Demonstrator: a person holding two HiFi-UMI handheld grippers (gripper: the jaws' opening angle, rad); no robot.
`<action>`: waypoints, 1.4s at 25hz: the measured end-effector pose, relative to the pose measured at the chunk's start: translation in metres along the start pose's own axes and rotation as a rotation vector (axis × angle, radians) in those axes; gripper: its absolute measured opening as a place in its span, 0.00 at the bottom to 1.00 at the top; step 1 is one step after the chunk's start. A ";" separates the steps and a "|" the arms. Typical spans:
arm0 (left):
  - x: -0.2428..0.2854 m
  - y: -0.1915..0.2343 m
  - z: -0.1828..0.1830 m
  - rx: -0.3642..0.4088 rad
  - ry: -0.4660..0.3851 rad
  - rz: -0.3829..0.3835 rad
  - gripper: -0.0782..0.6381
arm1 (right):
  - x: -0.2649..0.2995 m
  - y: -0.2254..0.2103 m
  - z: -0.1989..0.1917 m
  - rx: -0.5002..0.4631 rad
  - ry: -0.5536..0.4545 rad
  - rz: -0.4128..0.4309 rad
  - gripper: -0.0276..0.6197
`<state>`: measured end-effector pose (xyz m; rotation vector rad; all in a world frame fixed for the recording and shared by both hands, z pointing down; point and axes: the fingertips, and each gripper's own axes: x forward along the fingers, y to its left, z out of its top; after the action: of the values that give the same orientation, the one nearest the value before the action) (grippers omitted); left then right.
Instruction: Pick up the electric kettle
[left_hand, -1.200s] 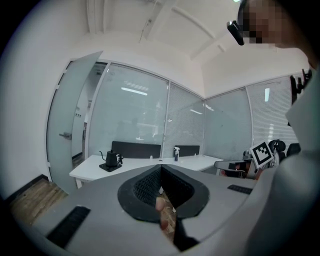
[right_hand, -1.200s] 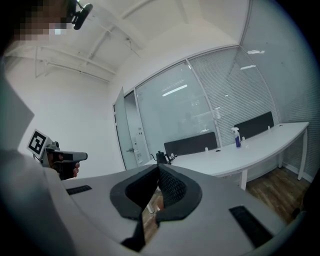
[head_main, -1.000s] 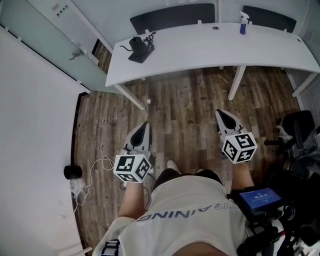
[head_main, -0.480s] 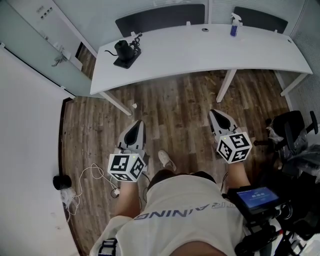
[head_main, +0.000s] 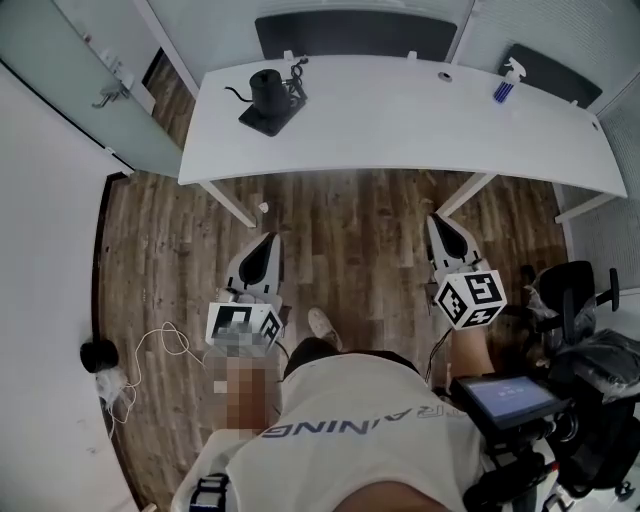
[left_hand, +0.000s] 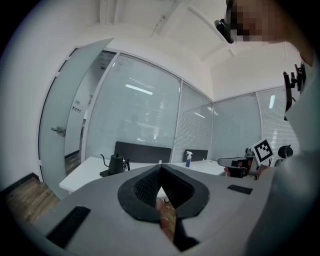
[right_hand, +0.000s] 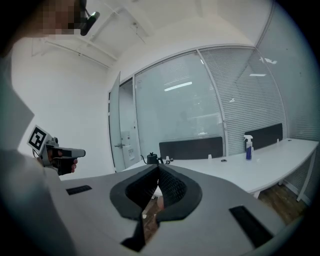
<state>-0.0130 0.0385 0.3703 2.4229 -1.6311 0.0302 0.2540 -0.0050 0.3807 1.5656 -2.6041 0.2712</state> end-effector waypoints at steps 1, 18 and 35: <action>0.004 0.016 0.002 -0.003 0.000 0.005 0.13 | 0.015 0.005 0.003 -0.005 0.001 0.000 0.06; 0.041 0.150 0.015 -0.076 -0.025 0.029 0.13 | 0.166 0.076 0.030 -0.109 0.048 0.066 0.06; 0.184 0.174 0.048 -0.012 -0.003 0.174 0.13 | 0.330 -0.013 0.047 -0.075 0.009 0.223 0.06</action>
<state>-0.1071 -0.2010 0.3788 2.2667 -1.8337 0.0447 0.1107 -0.3060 0.3920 1.2488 -2.7480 0.1929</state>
